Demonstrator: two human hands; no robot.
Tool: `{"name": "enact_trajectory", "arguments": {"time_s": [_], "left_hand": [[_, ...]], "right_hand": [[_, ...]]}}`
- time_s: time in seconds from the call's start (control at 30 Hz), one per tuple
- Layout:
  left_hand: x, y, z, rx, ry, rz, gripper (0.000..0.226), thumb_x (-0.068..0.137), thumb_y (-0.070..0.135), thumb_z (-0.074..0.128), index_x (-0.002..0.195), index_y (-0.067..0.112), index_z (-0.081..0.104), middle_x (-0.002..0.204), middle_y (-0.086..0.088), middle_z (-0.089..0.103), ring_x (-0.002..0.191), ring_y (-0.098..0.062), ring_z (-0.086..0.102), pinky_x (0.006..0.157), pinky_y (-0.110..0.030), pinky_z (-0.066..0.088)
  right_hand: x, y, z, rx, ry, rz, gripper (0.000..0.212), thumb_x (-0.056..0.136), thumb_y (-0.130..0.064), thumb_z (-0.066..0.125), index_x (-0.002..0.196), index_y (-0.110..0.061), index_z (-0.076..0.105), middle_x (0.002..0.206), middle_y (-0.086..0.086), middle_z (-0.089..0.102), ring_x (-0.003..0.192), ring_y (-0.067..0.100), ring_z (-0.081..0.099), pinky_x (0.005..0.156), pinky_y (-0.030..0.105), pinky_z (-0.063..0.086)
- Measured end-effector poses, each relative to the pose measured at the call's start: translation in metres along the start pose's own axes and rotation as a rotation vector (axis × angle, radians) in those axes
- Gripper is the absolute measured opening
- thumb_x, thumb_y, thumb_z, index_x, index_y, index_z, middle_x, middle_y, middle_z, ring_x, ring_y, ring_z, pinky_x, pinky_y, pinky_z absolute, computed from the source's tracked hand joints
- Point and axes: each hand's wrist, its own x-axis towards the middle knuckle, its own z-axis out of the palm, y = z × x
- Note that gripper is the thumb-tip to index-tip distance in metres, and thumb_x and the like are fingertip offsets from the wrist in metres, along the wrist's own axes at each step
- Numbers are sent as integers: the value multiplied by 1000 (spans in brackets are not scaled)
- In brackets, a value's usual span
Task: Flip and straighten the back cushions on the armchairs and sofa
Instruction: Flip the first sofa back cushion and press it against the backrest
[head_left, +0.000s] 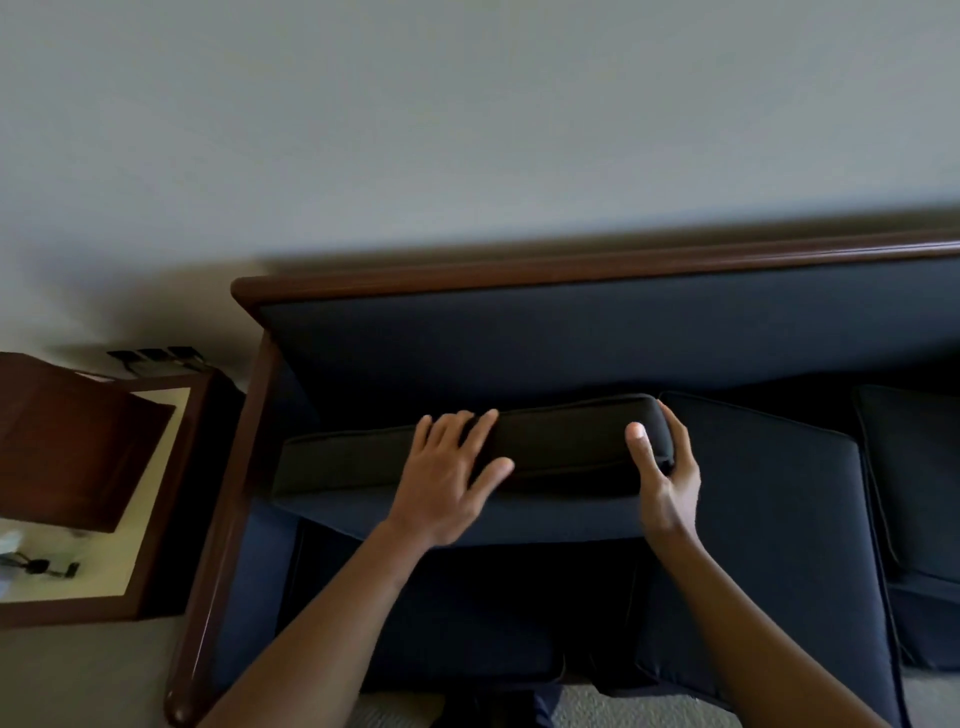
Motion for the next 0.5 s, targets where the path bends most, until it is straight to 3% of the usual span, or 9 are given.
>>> {"name": "enact_trajectory", "arguments": {"time_s": [0.1,0.2,0.27,0.33,0.5], "left_hand": [[-14,-32,9,99,98,-200,75,108,67,12,160,24,45,151,-9,55,145,-34,45,124,-63,21],[-24,-63,7,113,145,-489,74,106,68,15,157,26,48,160,-11,47,155,-36,30,121,-75,9],[-32,-84,4,104,163,-652,72,104,69,19,154,28,50,166,-14,37,160,-38,19,118,-80,7],[-36,-101,-2,76,184,-753,70,101,70,26,151,30,54,168,-16,34,159,-40,19,117,-79,13],[-43,-129,-11,-172,384,-920,69,97,71,48,154,32,51,160,-12,46,143,-38,47,113,-60,39]], "right_hand": [[5,3,-2,-9,55,23,51,93,-40,74,141,-31,59,129,-11,69,117,-5,62,101,19,48],[7,4,13,16,114,12,44,94,-23,73,137,-23,63,123,-9,71,112,-5,65,90,9,46],[8,7,20,43,178,24,43,90,-24,72,133,-25,67,121,-5,73,113,3,67,93,16,50],[9,11,22,57,219,39,43,87,-26,70,130,-26,69,120,-2,75,114,10,68,97,26,53],[15,13,30,48,317,55,41,85,-24,68,125,-26,72,117,-2,76,112,11,69,100,34,55]]}}
